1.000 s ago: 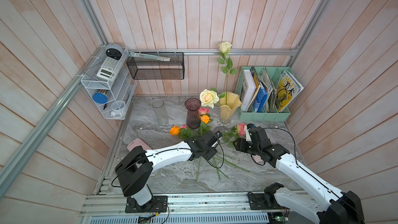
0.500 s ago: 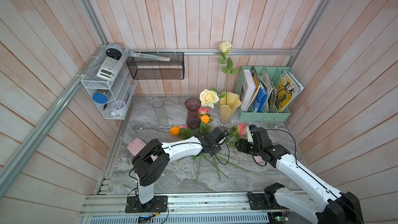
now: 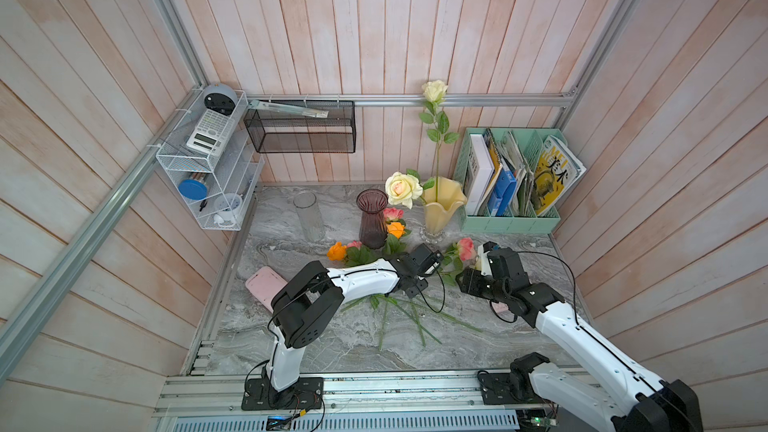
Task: Arrange the flowers in different vases according to their colors
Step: Pick up the flower at the center of the board.
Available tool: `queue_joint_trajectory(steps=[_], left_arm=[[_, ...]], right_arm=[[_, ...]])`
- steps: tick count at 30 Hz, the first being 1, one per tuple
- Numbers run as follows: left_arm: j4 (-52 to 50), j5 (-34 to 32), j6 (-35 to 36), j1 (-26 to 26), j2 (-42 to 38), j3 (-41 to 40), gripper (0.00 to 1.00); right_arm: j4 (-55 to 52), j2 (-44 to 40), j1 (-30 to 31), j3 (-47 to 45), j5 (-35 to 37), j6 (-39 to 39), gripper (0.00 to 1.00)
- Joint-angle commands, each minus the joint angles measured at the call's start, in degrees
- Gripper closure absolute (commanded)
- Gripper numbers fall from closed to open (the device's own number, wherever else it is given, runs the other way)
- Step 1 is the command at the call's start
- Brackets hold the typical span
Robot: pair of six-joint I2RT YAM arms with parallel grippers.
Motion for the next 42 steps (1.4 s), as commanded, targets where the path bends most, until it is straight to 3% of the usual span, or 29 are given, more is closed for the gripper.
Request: queue_joint_trajectory(steps=[1, 14, 26, 30, 42], left_arm=[[-0.1, 1.1, 0.6, 0.6, 1.9, 2.0, 0.52], [1.7, 1.7, -0.4, 1.2, 3.4, 2.0, 0.65], [2.6, 2.9, -0.4, 1.2, 0.4, 0.0, 0.87], [2.8, 2.7, -0.9, 1.2, -0.6, -0.7, 1.0], [2.5, 3.3, 0.2, -1.3, -6.0, -2.8, 1.0]], right_arm=[[-0.6, -1.0, -0.4, -0.8, -0.3, -1.2, 0.44], [-0.4, -2.1, -1.0, -2.1, 0.2, -0.9, 0.44], [-1.4, -3.5, -1.4, -2.1, 0.7, -1.2, 0.44], [-3.0, -5.1, -1.7, -1.3, 1.0, -1.7, 0.44], [-9.7, -10.0, -4.5, 3.0, 1.8, -3.5, 0.44]])
